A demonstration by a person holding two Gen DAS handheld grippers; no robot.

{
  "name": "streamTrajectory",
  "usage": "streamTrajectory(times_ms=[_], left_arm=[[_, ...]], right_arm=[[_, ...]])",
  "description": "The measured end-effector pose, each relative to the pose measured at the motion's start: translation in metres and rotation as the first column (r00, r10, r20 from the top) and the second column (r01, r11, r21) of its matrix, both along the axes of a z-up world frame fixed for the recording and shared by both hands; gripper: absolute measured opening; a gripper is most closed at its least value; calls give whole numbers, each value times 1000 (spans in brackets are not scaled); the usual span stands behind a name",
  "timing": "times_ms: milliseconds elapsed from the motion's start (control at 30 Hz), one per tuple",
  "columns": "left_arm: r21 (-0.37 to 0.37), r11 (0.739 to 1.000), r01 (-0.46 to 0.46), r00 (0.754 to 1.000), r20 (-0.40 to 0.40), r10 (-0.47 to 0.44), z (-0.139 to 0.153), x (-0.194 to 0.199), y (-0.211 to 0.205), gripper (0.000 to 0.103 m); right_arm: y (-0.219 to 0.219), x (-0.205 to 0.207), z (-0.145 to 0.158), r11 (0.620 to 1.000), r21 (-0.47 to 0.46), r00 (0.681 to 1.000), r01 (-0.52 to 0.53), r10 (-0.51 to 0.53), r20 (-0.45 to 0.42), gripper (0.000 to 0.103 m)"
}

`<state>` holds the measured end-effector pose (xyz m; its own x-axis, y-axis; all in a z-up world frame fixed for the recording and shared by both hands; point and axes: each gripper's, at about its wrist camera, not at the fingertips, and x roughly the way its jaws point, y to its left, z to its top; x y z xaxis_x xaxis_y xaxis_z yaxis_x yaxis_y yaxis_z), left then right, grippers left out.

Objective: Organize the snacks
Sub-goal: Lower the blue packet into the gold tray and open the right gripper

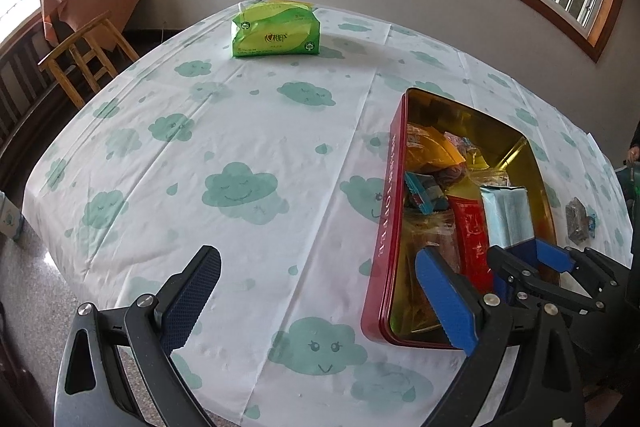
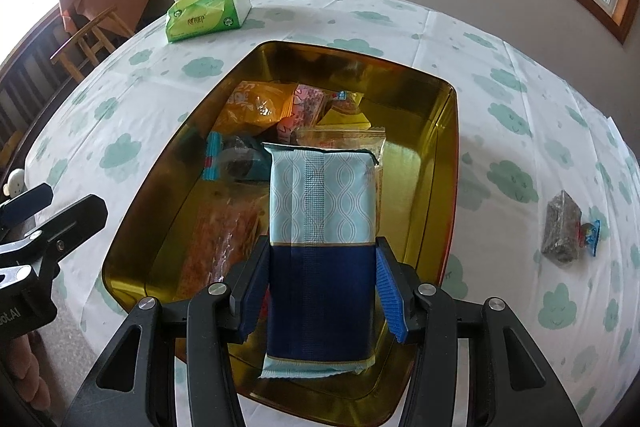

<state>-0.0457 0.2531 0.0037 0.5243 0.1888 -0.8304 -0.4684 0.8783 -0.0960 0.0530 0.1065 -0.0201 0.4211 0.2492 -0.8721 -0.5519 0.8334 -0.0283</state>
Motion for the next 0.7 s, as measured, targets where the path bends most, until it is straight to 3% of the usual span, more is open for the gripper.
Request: streamTrajectory(times_ms=[700], left_arm=[[11,1000,15,1000,-11,-15,0,5,-11,97]], right_arm=[[-6,1,-1,1000,14,1000,-24,24,-15,56]])
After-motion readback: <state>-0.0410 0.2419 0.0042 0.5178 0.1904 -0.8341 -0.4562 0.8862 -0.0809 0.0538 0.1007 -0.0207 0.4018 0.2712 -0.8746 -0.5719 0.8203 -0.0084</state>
